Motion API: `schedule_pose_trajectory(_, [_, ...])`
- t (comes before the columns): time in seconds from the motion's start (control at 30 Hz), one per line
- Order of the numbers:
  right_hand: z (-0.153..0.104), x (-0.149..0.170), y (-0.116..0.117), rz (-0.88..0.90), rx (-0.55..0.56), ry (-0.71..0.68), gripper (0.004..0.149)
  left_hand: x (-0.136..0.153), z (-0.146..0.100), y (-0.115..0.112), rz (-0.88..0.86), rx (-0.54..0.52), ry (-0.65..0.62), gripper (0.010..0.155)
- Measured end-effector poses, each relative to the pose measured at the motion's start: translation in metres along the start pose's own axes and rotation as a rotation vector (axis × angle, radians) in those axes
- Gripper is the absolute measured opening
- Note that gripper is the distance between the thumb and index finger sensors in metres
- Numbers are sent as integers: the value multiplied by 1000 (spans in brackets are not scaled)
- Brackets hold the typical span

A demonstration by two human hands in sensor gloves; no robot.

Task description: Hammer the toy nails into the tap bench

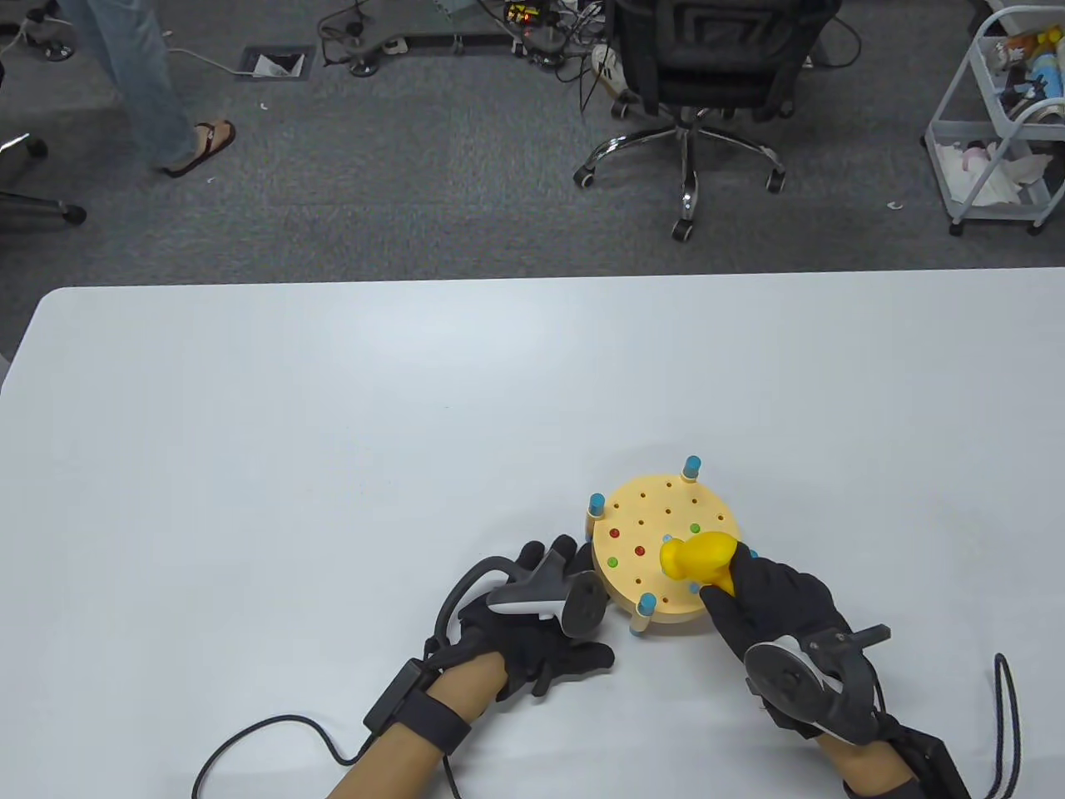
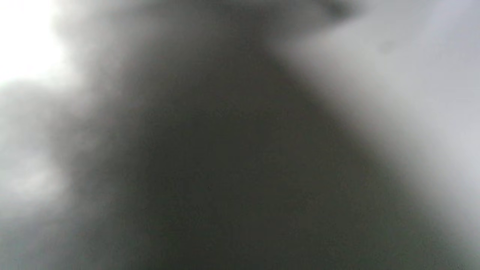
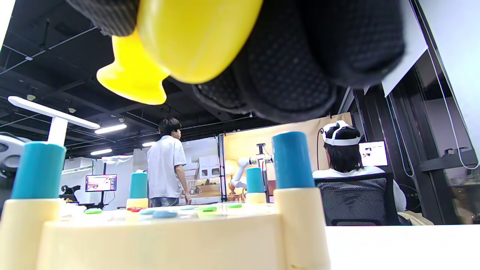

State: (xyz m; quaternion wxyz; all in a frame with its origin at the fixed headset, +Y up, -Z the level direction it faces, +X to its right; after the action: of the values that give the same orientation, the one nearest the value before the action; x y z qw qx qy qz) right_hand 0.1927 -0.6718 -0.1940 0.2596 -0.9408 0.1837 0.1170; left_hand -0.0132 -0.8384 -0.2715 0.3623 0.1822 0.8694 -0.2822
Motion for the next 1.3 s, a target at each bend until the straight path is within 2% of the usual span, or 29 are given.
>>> schedule_pose_trajectory(0.27, [0,1,1,0,-1,7,66,4,-10,2,-30,-72,13,94])
schedule_pose_trajectory(0.53, [-1,1,0,17,4,3,66,12,-41,10,-41,-257,75,91])
schedule_pose_trajectory(0.63, [-1,0,-1,29,7,-1,66,20,-54,11,-78,-307,98,82])
schedule_pose_trajectory(0.73, [-1,1,-2,37,10,-4,66,28,-64,15,-128,-421,141,63])
schedule_pose_trajectory(0.83, [-2,1,-1,45,10,-6,66,35,-68,21,-128,-477,250,45])
schedule_pose_trajectory(0.97, [-2,1,-1,51,10,-8,66,35,-66,34,-55,-538,439,37])
schedule_pose_trajectory(1.13, [-3,1,-2,55,12,-12,66,30,-53,45,37,-470,569,35])
schedule_pose_trajectory(1.3, [-4,0,-1,57,8,-19,66,31,-43,46,48,-385,644,38])
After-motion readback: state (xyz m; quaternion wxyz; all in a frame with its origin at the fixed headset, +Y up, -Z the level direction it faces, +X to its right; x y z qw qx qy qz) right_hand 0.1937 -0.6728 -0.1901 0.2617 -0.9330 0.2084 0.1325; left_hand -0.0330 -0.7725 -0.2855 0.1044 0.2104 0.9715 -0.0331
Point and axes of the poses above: the tracker on the back of each hand, its own x axis roughly to the little-finger side, its own z axis roughly from the wrist to the fingertips, y = z × x, the point moved 4 cm from there along z, roughly from the wrist to the fingertips, and after that the axes turned 12 degrees about z, right-handed, at the moved point
